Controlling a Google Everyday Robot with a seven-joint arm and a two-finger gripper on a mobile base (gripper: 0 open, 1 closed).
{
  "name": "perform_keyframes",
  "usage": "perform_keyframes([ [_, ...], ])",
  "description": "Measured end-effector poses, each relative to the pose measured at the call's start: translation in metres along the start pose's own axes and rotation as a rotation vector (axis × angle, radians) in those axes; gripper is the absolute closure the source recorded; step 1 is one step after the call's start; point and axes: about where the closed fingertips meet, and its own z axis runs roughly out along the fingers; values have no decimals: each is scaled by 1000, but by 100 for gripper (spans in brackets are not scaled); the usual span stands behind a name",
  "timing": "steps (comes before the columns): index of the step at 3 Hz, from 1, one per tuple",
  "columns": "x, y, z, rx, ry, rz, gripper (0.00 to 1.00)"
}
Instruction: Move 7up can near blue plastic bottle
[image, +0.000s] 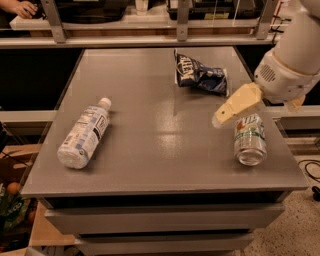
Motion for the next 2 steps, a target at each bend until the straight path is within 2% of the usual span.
perform_keyframes([
  [1, -5, 13, 14, 27, 25, 71, 0],
  [2, -6, 24, 26, 35, 40, 101, 0],
])
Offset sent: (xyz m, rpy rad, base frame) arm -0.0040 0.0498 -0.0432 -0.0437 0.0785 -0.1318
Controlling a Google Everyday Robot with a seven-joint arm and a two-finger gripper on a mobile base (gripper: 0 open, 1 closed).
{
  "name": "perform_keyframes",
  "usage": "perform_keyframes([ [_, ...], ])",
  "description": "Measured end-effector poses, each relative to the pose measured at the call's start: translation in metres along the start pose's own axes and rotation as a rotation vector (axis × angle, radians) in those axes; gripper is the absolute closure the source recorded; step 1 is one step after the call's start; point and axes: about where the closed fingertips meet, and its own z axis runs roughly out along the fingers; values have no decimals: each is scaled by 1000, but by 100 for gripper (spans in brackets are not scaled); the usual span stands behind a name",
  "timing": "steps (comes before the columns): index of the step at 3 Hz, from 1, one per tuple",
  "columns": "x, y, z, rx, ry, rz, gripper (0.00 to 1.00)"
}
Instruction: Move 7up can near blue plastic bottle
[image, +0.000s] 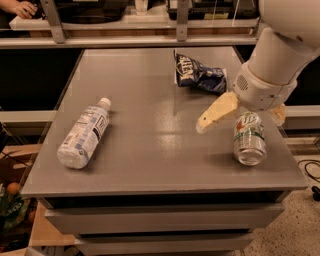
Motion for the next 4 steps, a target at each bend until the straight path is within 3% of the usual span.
perform_keyframes([
  [1, 2, 11, 10, -2, 6, 10, 16],
  [3, 5, 21, 20, -22, -5, -5, 64],
  [4, 3, 20, 18, -36, -36, -43, 85],
])
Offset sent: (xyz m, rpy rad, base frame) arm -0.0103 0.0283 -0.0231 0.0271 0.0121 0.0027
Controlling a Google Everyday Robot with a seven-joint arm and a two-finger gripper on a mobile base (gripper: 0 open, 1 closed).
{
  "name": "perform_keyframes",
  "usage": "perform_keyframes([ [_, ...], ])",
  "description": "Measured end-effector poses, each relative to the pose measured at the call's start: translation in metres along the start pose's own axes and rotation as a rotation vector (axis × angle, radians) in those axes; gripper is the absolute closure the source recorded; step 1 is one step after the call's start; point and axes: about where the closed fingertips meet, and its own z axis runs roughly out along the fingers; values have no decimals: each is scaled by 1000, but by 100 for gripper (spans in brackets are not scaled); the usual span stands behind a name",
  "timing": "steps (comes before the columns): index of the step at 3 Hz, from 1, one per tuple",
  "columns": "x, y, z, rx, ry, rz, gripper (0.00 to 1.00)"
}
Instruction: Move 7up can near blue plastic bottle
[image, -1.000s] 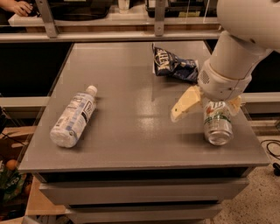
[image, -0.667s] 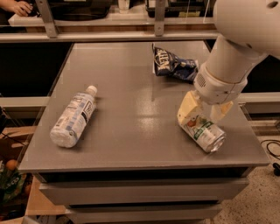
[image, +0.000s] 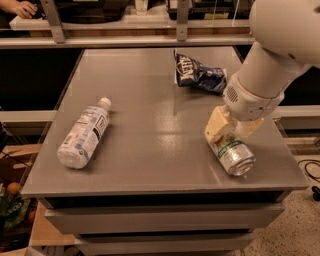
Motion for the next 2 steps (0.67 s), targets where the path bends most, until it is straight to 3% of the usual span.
perform_keyframes([
  [1, -13, 6, -13, -4, -66, -135, 100],
  [2, -32, 14, -29, -4, -112, -322, 100],
])
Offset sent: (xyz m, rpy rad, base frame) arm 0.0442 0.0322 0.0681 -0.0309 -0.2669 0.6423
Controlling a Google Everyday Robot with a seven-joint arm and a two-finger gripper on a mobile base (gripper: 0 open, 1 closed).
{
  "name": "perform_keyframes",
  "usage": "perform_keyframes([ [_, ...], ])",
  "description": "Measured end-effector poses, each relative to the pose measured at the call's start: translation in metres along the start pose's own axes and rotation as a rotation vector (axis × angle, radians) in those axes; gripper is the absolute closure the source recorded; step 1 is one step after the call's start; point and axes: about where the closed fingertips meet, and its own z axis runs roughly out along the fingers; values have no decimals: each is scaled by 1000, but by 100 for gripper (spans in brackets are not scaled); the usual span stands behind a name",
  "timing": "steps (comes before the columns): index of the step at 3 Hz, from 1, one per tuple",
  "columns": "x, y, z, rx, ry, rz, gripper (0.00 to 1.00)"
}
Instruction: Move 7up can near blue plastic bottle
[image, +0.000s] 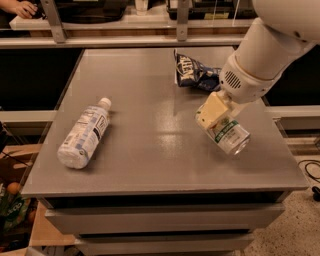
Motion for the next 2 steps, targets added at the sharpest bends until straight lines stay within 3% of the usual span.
perform_keyframes([
  [1, -34, 13, -13, -9, -52, -235, 100],
  [2, -33, 13, -13, -4, -53, -312, 100],
])
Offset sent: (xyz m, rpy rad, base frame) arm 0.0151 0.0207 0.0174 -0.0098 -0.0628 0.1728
